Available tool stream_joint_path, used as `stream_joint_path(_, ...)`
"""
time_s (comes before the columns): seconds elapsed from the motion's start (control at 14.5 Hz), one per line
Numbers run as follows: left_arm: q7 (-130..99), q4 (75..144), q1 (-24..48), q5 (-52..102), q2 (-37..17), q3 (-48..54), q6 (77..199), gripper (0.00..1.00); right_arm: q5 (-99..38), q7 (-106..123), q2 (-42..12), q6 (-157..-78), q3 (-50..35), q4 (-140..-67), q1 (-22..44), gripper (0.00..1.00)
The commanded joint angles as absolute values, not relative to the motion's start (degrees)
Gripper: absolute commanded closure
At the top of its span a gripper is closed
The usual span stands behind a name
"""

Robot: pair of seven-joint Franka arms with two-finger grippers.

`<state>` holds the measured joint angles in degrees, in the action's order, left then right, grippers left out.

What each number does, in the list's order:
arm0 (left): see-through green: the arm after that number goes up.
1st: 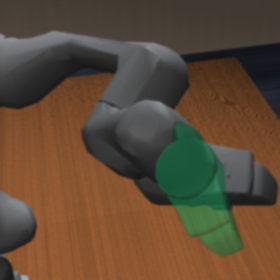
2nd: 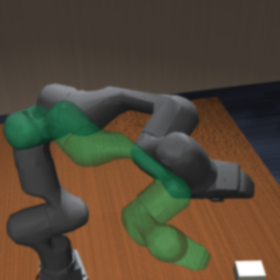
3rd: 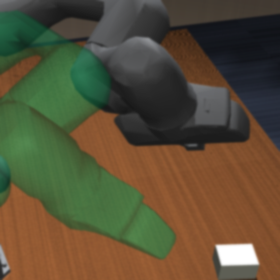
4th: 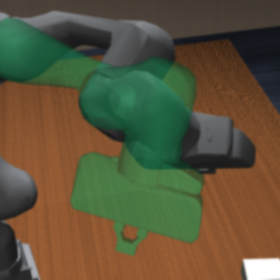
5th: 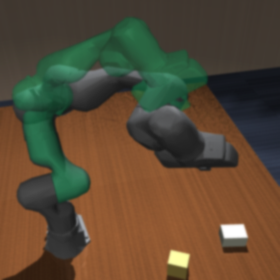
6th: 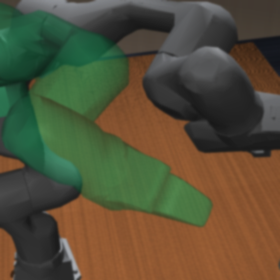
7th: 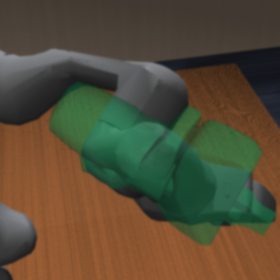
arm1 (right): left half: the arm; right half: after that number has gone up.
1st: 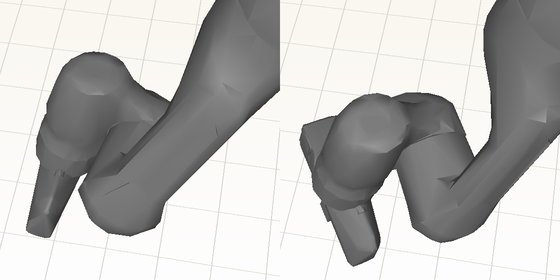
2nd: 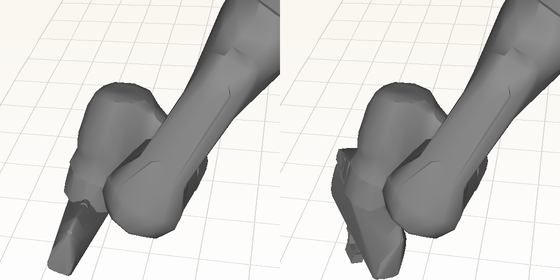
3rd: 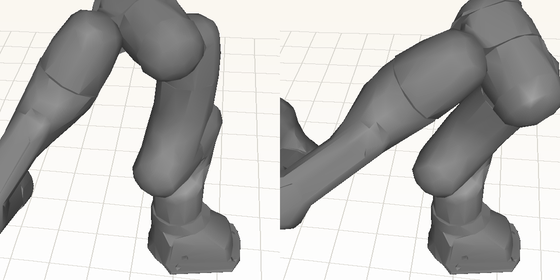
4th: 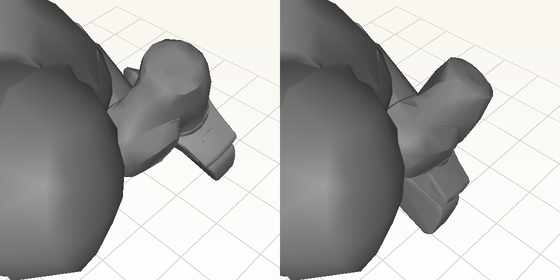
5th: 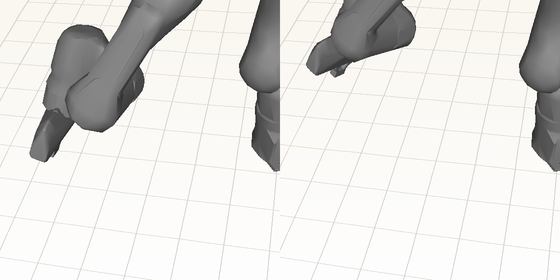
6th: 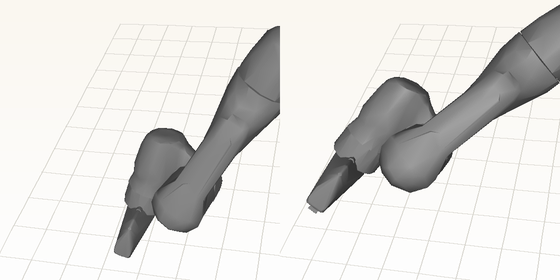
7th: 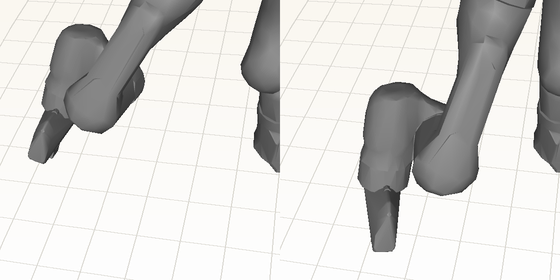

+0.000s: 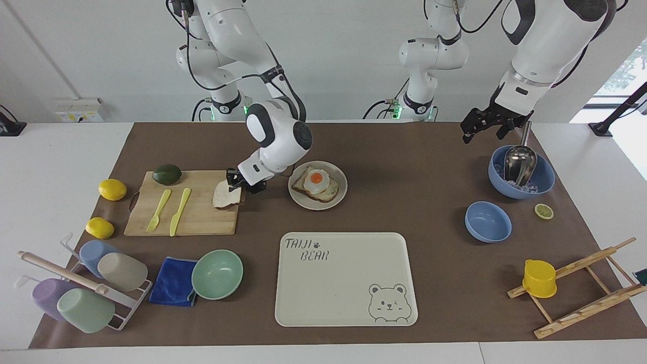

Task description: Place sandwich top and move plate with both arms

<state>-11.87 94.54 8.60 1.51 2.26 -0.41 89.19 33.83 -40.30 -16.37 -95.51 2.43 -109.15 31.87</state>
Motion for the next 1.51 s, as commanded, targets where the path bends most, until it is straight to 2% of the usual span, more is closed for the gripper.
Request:
stream_joint_path(0.0,-11.69,95.45,8.26,2.11,3.25,-0.53,88.33,0.00,35.33,-36.32,-15.91,-86.95,2.02,-102.85,33.31,1.00)
stream_joint_path(0.34,-11.69,95.45,7.39,1.93,3.34,-0.53,88.50,0.00,33.50,-31.66,-8.28,-77.01,1.67,-100.99,33.31,1.00)
stream_joint_path(0.48,-11.69,95.45,7.30,1.93,3.25,-0.61,88.68,0.00,32.34,-31.73,-7.21,-76.73,-0.16,-100.64,35.84,1.00)
stream_joint_path(0.69,-11.60,95.45,6.42,1.85,3.25,-0.61,88.86,0.00,31.65,-31.55,-8.43,-79.89,-1.49,-96.87,38.14,1.00)
stream_joint_path(0.89,-11.43,95.45,4.93,1.67,3.25,-0.53,88.86,0.00,23.15,-31.90,-10.28,-83.30,-2.81,-92.48,38.32,1.00)
stream_joint_path(1.17,-11.34,95.45,3.70,1.76,3.25,-0.53,89.12,0.00,17.23,-31.99,-12.74,-92.45,-2.81,-92.72,38.14,1.00)
stream_joint_path(1.45,-11.25,95.45,3.52,1.76,3.25,-0.53,89.21,0.00,18.89,-32.95,-16.95,-92.11,-2.81,-94.04,39.99,1.00)
